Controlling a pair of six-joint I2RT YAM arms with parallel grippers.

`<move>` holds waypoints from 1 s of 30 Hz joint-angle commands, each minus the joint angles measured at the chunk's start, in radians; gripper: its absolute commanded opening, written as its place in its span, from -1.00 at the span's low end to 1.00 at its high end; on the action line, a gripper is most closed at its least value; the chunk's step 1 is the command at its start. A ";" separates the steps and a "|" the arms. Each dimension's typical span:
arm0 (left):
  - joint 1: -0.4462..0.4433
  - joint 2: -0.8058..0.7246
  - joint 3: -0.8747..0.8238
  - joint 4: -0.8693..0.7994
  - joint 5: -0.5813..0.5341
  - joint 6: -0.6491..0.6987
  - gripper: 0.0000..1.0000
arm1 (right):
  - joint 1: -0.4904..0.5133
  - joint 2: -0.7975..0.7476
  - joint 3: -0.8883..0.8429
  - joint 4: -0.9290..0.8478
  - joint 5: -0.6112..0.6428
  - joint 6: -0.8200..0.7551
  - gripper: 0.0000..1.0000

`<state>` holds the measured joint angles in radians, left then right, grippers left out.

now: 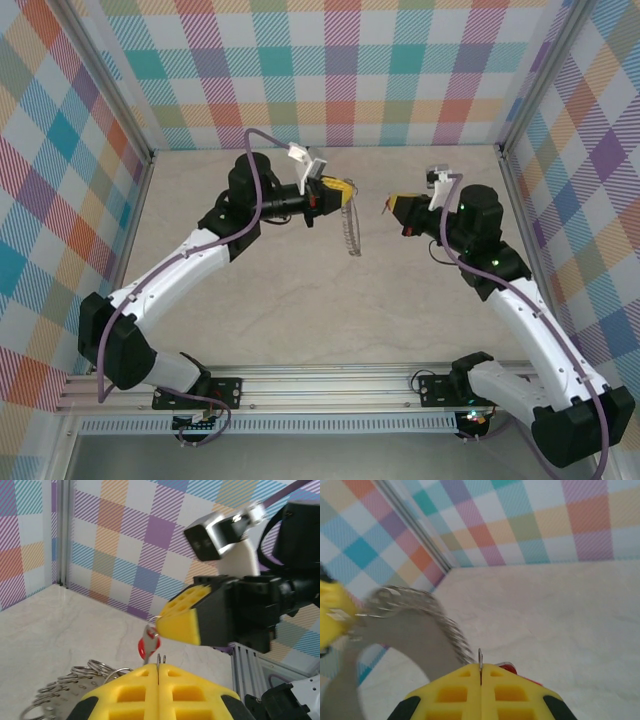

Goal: Put the keys on the keyring

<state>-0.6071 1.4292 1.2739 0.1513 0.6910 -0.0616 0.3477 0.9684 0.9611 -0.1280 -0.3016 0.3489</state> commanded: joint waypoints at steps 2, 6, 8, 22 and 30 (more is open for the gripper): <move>-0.029 0.008 0.057 0.004 -0.018 0.044 -1.00 | -0.004 -0.014 -0.001 0.122 -0.116 -0.036 -1.00; -0.053 0.021 0.092 -0.054 -0.042 0.091 -1.00 | -0.004 -0.008 -0.007 0.168 -0.171 -0.027 -1.00; -0.060 0.028 0.106 -0.068 -0.045 0.102 -1.00 | -0.004 -0.005 -0.010 0.186 -0.195 -0.022 -1.00; -0.072 0.050 0.139 -0.077 -0.045 0.112 -1.00 | -0.004 0.006 -0.024 0.253 -0.288 0.036 -1.00; -0.077 0.054 0.149 -0.082 -0.042 0.112 -1.00 | -0.003 0.026 -0.016 0.268 -0.325 0.056 -1.00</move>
<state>-0.6682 1.4849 1.3754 0.0502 0.6426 0.0345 0.3470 0.9863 0.9436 0.0898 -0.5892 0.3885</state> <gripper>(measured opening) 0.049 0.050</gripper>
